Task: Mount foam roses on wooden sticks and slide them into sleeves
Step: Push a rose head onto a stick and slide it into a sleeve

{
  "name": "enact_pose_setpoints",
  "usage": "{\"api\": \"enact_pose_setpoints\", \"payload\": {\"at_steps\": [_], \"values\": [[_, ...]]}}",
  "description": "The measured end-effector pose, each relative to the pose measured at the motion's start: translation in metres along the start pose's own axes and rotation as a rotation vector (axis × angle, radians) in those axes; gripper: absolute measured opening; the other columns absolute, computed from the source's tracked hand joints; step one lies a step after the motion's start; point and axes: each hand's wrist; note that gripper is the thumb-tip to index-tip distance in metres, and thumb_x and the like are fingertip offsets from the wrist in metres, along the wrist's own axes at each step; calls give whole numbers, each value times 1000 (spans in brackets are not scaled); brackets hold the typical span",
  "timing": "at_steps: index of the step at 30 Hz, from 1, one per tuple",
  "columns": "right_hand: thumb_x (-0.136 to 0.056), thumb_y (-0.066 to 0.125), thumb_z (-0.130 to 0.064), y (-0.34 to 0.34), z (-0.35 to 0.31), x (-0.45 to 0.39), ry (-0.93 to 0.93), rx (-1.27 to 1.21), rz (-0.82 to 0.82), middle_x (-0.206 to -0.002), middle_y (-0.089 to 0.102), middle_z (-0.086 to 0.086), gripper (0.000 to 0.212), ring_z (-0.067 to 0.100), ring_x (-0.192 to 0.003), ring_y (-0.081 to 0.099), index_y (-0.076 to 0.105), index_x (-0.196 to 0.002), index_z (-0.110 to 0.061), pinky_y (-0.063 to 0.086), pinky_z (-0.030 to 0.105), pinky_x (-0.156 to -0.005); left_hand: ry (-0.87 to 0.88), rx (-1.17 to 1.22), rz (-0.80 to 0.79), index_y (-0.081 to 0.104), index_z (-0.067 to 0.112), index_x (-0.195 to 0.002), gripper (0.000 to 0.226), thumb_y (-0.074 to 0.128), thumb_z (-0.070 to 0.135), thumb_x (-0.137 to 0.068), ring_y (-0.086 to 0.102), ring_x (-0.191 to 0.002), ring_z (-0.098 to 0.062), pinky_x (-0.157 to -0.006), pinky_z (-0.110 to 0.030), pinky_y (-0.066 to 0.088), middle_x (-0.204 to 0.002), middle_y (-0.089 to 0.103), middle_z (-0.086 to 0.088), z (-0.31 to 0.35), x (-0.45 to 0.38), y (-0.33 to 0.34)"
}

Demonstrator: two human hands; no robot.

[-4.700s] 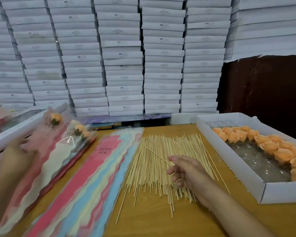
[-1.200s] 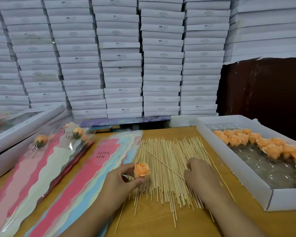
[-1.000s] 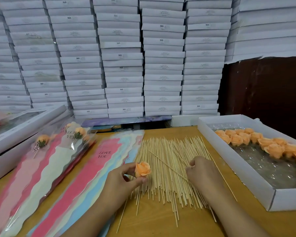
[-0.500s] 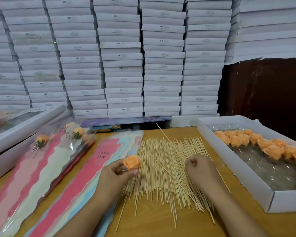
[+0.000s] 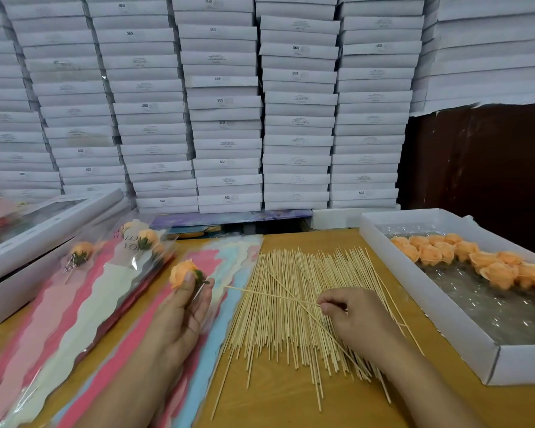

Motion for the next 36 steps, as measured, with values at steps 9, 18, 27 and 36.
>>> {"api": "enact_pose_setpoints", "payload": {"at_steps": [9, 18, 27, 36], "values": [[-94, 66, -21, 5, 4, 0, -34, -22, 17, -76, 57, -39, 16, -25, -79, 54, 77, -102, -30, 39, 0, -67, -26, -40, -28, 62, 3, -106, 21, 63, 17, -91, 77, -70, -22, -50, -24, 58, -84, 77, -17, -4, 5, 4], [-95, 65, -22, 7, 5, 0, -19, -9, 2, -82, 56, -37, 17, -16, -81, 56, 76, -106, -28, 39, 2, -68, -26, -78, -40, 63, 3, -107, 21, 62, 18, -93, 76, -66, -18, -53, -24, 60, -86, 77, -17, -4, 7, 4], [-95, 65, -22, 8, 5, 0, -4, -10, 7, -83, 60, -34, 17, -13, -80, 59, 77, -105, -28, 39, 4, -68, -30, -86, -43, 62, 1, -107, 20, 60, 18, -96, 76, -65, -18, -50, -23, 59, -83, 77, -16, -3, 11, 6], [-96, 64, -23, 9, 0, 3, -5, -15, -36, -82, 61, -32, 18, -14, -81, 59, 76, -108, -27, 40, 2, -67, -31, -79, -50, 64, 0, -106, 22, 63, 17, -92, 75, -66, -15, -52, -22, 59, -85, 77, -16, -5, 7, 5]]}}
Point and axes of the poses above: each hand's wrist, its own x-axis away from the middle knuckle, its own y-axis out of the palm, z = x × y
